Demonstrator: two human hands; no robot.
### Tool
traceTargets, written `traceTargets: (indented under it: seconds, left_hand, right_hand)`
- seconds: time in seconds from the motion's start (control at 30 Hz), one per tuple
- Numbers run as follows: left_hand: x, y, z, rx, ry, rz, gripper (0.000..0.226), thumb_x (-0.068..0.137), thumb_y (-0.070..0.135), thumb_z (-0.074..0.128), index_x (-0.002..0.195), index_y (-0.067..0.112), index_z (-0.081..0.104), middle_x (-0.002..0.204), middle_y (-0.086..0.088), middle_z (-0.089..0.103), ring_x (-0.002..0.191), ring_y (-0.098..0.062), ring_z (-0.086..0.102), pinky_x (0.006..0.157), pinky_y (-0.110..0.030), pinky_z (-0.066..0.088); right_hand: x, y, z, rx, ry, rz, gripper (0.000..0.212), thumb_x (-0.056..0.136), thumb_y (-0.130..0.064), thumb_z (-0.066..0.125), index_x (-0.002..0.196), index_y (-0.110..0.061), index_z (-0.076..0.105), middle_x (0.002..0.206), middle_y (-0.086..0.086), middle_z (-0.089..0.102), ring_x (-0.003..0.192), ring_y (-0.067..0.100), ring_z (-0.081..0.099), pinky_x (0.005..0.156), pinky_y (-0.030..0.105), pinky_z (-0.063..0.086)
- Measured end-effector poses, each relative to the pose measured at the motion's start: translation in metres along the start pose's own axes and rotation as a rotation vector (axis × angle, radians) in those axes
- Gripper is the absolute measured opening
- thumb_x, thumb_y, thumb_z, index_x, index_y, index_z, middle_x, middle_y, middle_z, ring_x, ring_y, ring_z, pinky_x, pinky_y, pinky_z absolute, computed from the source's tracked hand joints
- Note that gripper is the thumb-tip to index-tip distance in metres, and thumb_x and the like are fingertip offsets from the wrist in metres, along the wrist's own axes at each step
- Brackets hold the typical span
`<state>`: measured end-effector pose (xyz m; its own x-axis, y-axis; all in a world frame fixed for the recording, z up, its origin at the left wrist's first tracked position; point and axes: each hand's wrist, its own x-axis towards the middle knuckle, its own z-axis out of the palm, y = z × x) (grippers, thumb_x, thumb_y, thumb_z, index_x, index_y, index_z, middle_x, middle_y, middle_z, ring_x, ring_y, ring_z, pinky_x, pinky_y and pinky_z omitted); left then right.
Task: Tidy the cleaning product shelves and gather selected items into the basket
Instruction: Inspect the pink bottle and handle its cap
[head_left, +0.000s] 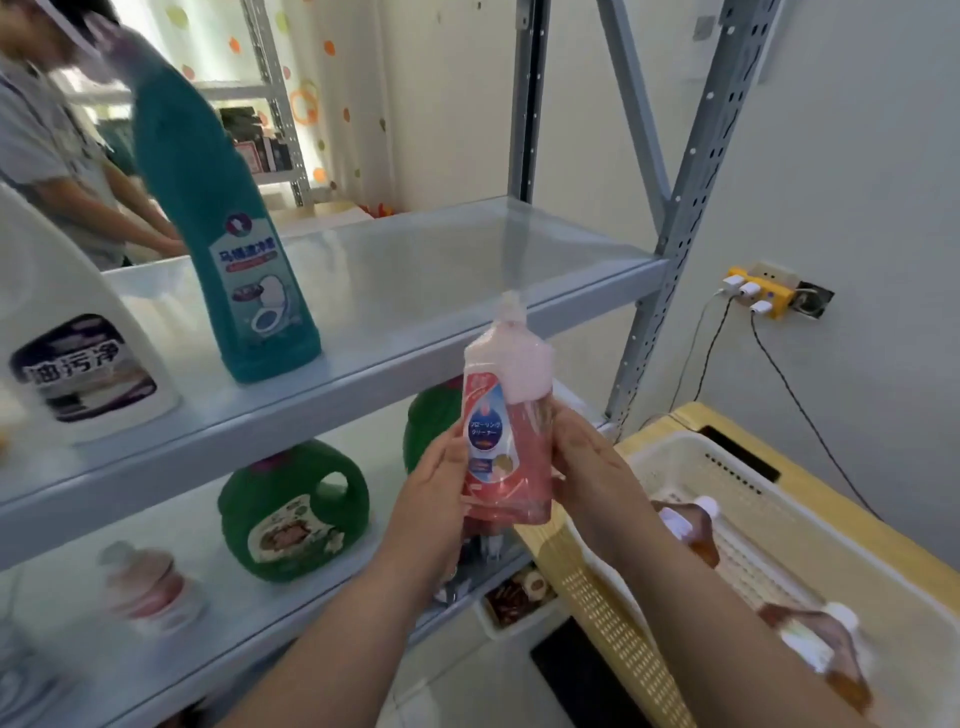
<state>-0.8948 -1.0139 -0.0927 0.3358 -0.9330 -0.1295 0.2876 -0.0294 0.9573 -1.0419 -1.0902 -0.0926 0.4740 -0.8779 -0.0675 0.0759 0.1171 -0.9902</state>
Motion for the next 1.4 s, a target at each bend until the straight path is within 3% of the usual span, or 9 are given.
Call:
traceTargets:
  seconds: [0.07,0.27,0.4,0.53,0.7,0.87,1.0,1.13,1.4]
  left_hand:
    - [-0.013,-0.014,-0.005,-0.196,-0.008,-0.215,0.036,0.107,0.037,0.045,0.119,0.009,0.064,0.093,-0.015,0.075,0.072,-0.031,0.066,0.049,-0.028,0.048]
    - [-0.051,-0.061,-0.022,-0.324,-0.287,-0.536,0.067,0.086,0.066,0.059,0.124,0.011,0.065,0.092,-0.011,0.072,0.064,-0.02,0.067,0.043,-0.023,0.046]
    - [-0.062,-0.083,-0.043,0.002,-0.36,-0.377,0.088,0.058,0.049,0.092,0.132,0.029,0.049,0.132,-0.009,0.059,0.093,-0.025,0.075,0.074,-0.047,0.062]
    - [-0.062,-0.088,-0.052,0.412,-0.332,-0.161,0.08,0.055,0.04,0.094,0.119,0.052,0.048,0.133,0.004,0.061,0.117,-0.018,0.067,0.087,-0.043,0.062]
    - [-0.054,-0.093,-0.04,0.49,-0.162,0.115,0.06,0.066,0.052,0.086,0.119,0.056,0.059,0.123,0.018,0.058,0.113,-0.002,0.062,0.087,-0.026,0.058]
    - [-0.051,-0.108,-0.004,0.045,0.023,-0.224,0.041,0.084,0.047,0.061,0.122,0.032,0.063,0.113,-0.005,0.075,0.097,-0.027,0.075,0.084,-0.057,0.061]
    - [-0.05,-0.111,0.022,-0.286,0.024,-0.539,0.051,0.092,0.049,0.046,0.11,0.007,0.069,0.085,-0.017,0.072,0.067,-0.029,0.07,0.065,-0.034,0.044]
    - [-0.044,-0.111,0.035,-0.47,-0.115,-0.651,0.058,0.09,0.056,0.044,0.085,0.01,0.078,0.074,-0.012,0.063,0.057,-0.024,0.06,0.041,-0.022,0.042]
    - [-0.027,-0.117,0.038,-0.186,-0.048,-0.545,0.077,0.073,0.073,0.07,0.125,0.017,0.069,0.126,-0.019,0.07,0.115,-0.04,0.069,0.089,-0.051,0.059]
  right_hand:
    - [-0.011,0.021,0.004,0.083,-0.031,0.12,0.021,0.104,-0.045,0.053,0.117,-0.04,0.068,0.12,-0.004,0.075,0.11,0.014,0.072,0.083,0.031,0.061]
    - [-0.05,0.055,0.016,0.349,-0.057,0.273,0.099,0.063,-0.053,0.086,0.142,-0.004,0.049,0.128,0.02,0.063,0.113,0.034,0.06,0.093,0.046,0.051]
    - [-0.07,0.069,0.003,0.216,-0.146,0.142,0.086,0.068,-0.019,0.08,0.146,-0.007,0.043,0.132,0.027,0.056,0.116,0.04,0.061,0.1,0.053,0.051]
    - [-0.077,0.071,-0.013,0.015,-0.327,0.048,0.083,0.072,0.004,0.076,0.145,-0.017,0.044,0.136,0.025,0.054,0.128,0.043,0.057,0.108,0.065,0.046]
    - [-0.058,0.062,-0.024,-0.126,-0.239,0.059,0.083,0.07,-0.011,0.089,0.137,-0.039,0.048,0.124,-0.011,0.066,0.122,0.015,0.064,0.095,0.037,0.059]
    - [-0.038,0.062,-0.042,-0.032,-0.219,0.129,0.054,0.079,-0.039,0.081,0.129,-0.031,0.059,0.118,0.0,0.072,0.109,0.026,0.072,0.092,0.049,0.061]
    - [-0.023,0.071,-0.05,0.174,-0.24,0.329,0.048,0.088,-0.033,0.062,0.132,-0.014,0.051,0.123,0.026,0.061,0.104,0.038,0.061,0.093,0.046,0.058]
    - [-0.013,0.08,-0.062,0.242,-0.278,0.378,0.052,0.089,-0.017,0.068,0.136,-0.024,0.048,0.111,0.02,0.067,0.096,0.037,0.064,0.076,0.038,0.057]
    - [-0.006,0.082,-0.09,0.012,-0.21,0.257,0.06,0.06,-0.049,0.096,0.108,-0.049,0.06,0.112,-0.006,0.074,0.099,0.028,0.077,0.08,0.05,0.064]
